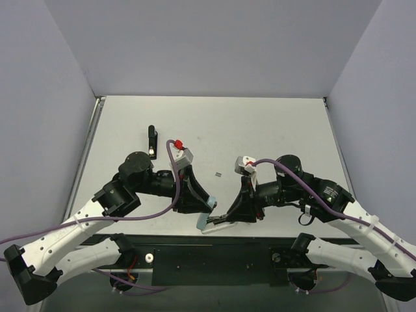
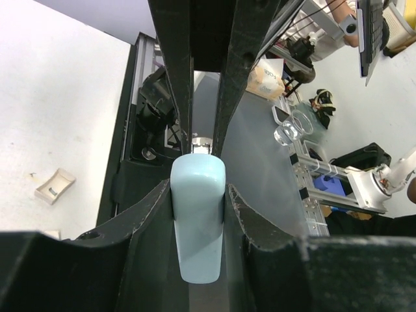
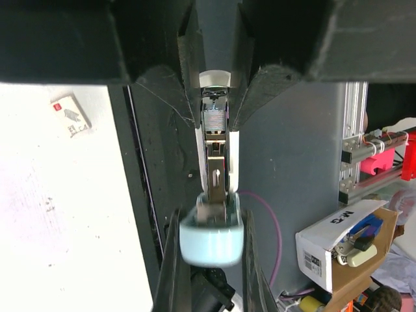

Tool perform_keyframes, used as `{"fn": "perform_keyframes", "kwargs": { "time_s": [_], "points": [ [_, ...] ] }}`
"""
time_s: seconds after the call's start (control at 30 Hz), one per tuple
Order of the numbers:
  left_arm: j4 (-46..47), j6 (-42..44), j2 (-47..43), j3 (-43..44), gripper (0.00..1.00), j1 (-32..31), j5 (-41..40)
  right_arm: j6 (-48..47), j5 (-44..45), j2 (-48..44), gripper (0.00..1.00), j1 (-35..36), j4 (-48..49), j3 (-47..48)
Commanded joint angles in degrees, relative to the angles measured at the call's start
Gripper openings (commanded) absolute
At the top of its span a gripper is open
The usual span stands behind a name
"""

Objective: Unload the staples from the stapler

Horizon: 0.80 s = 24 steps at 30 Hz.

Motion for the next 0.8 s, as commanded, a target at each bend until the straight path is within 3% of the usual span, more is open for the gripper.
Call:
{"fn": "perform_keyframes", "kwargs": {
  "time_s": [0.0, 0.1, 0.23, 0.37, 0.6, 0.77],
  "points": [
    [6.1, -0.2, -2.1, 4.9, 0.00, -0.1, -3.0, 1.9, 2.3, -2.7, 0.00, 0.9, 2.3, -3.3],
    [6.5, -0.7, -1.6, 4.7, 0.00, -0.1, -2.8, 3.0, 2.9, -2.5, 0.00, 0.8, 2.5, -2.0],
    [5.7, -0.2, -1.8, 4.3, 0.00, -0.2, -4.0, 3.3, 5.1, -2.4, 0.24, 0.9, 2.2, 0.2],
    [2.2, 1.0, -2.3, 4.4, 0.00, -0.2, -5.7, 2.8, 9.2, -2.7, 0.37, 0.8, 1.4, 2.5],
    [-2.3, 4.2, -2.4, 5.3, 0.00, -0.1, -9.0, 1.6, 17.9, -0.9, 0.43, 0.9, -0.9, 7.7],
    [-5.4, 5.5, -1.9, 5.9, 0.00, -0.1, -15.1, 4.1, 24.3, 1.2, 0.38, 0.9, 0.1, 8.8]
  ]
}}
